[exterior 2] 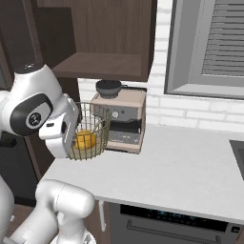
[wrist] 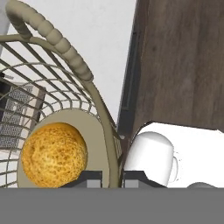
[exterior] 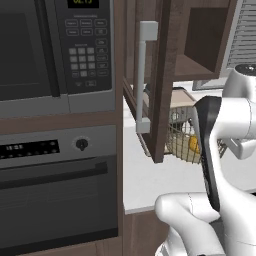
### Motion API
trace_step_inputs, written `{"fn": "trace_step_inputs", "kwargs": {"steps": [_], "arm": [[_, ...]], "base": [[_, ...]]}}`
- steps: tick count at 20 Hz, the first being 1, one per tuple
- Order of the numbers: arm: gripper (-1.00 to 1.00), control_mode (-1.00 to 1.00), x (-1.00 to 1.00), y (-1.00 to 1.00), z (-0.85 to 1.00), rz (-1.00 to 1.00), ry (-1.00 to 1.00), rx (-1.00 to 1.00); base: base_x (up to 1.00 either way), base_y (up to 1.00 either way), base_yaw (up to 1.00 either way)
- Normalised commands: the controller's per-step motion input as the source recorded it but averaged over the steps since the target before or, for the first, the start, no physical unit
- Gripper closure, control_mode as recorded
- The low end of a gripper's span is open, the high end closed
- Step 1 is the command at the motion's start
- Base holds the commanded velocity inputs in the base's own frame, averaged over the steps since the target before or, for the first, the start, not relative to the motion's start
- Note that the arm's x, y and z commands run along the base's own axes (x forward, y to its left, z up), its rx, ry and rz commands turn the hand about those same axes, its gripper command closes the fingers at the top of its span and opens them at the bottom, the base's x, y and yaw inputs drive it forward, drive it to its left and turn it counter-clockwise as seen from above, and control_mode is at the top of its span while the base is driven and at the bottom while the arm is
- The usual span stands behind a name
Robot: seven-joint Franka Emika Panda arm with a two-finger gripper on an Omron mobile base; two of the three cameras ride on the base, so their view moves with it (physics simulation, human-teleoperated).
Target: Open the cabinet, pick up the bread from the cabinet and place it in the basket. Then move the basket to the dining counter.
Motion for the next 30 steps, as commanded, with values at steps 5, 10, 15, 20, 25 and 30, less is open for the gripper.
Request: {"fn": "trace_step_inputs", "kwargs": {"steps": [5,10,15,20,25,30], "arm": [[1.00,-1.00,0.00,0.00,0.00,0.00,0.00,0.00],[1.00,-1.00,-0.02,0.00,0.00,0.00,0.00,0.00],[1.00,-1.00,0.00,0.00,0.00,0.00,0.00,0.00],[1.00,1.00,0.00,0.00,0.00,0.00,0.00,0.00],[1.00,1.00,0.00,0.00,0.00,0.00,0.00,0.00],[1.00,1.00,0.00,0.00,0.00,0.00,0.00,0.00]], "base": [[0.00,0.00,0.00],[0.00,0.00,0.00],[0.00,0.00,0.00],[-0.02,-0.02,0.00],[-0.48,-0.54,-0.22],[-0.63,-0.63,-0.57]]}}
